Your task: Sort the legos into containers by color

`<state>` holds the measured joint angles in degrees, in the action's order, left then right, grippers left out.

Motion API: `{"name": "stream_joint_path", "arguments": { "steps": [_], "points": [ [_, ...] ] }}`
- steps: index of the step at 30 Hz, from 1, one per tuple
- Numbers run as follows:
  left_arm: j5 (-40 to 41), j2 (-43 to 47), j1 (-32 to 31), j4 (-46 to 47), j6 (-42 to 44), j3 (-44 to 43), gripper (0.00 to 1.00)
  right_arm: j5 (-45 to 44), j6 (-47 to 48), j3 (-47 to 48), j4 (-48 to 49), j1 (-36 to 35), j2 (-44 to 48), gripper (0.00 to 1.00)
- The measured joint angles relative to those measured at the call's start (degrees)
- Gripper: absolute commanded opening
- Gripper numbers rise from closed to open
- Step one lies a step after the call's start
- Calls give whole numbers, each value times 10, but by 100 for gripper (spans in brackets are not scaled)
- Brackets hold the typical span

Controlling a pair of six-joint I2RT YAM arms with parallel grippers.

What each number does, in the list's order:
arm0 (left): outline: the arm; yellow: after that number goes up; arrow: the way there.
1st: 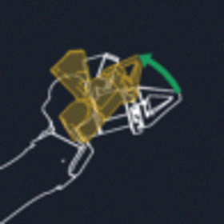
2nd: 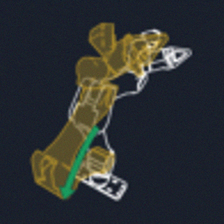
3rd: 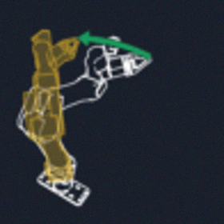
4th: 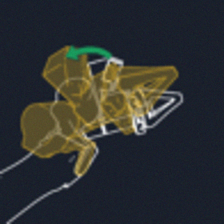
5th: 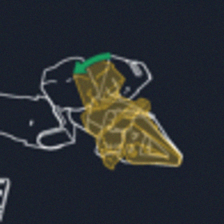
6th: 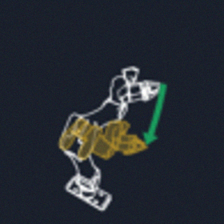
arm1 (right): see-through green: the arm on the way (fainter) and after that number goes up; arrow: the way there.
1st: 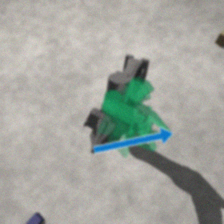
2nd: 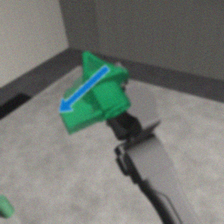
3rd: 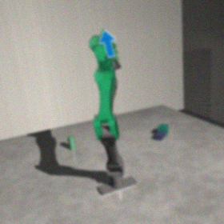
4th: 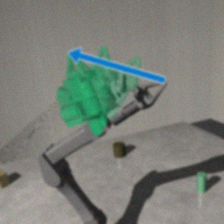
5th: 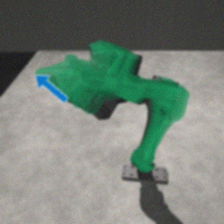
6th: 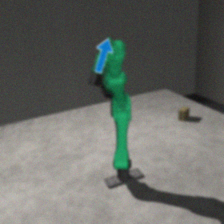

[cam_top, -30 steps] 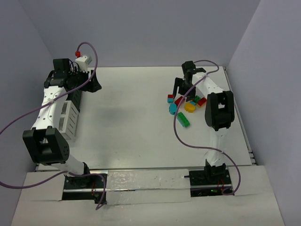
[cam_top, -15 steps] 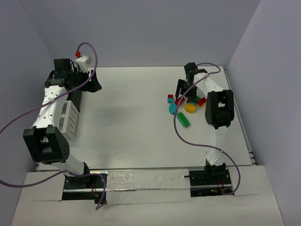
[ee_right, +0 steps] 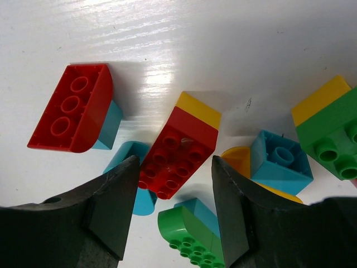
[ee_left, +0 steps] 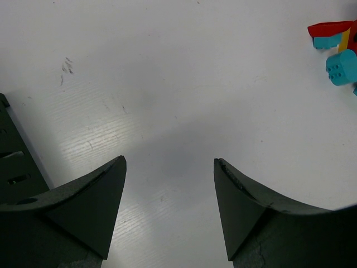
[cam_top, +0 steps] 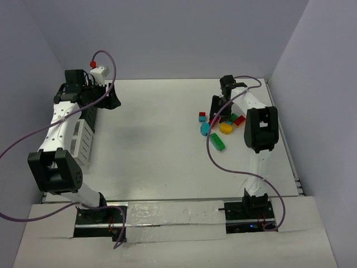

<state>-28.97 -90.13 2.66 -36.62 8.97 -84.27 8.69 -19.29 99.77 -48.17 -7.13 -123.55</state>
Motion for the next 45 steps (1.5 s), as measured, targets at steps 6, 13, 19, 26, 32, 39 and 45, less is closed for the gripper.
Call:
{"name": "stream_joint_path", "arguments": {
  "steps": [6,13,19,26,32,39,45],
  "points": [
    [0,0,-1,3,0,1,73,-5,34,-10,-2,2,9,56],
    [1,0,-6,7,0,8,73,-50,67,-14,-9,2,18,57],
    [1,0,-11,8,0,10,73,-71,70,-19,-10,1,22,63],
    [1,0,-12,9,0,10,73,-75,69,-19,-10,0,22,48],
    [1,-1,-12,9,0,10,73,-71,72,-18,-10,-1,22,50],
    [1,-6,-15,8,0,10,73,-70,72,-19,-11,-1,22,48],
    [3,-6,-15,9,0,10,73,-71,75,-18,-12,-1,19,14]
  ]
}}
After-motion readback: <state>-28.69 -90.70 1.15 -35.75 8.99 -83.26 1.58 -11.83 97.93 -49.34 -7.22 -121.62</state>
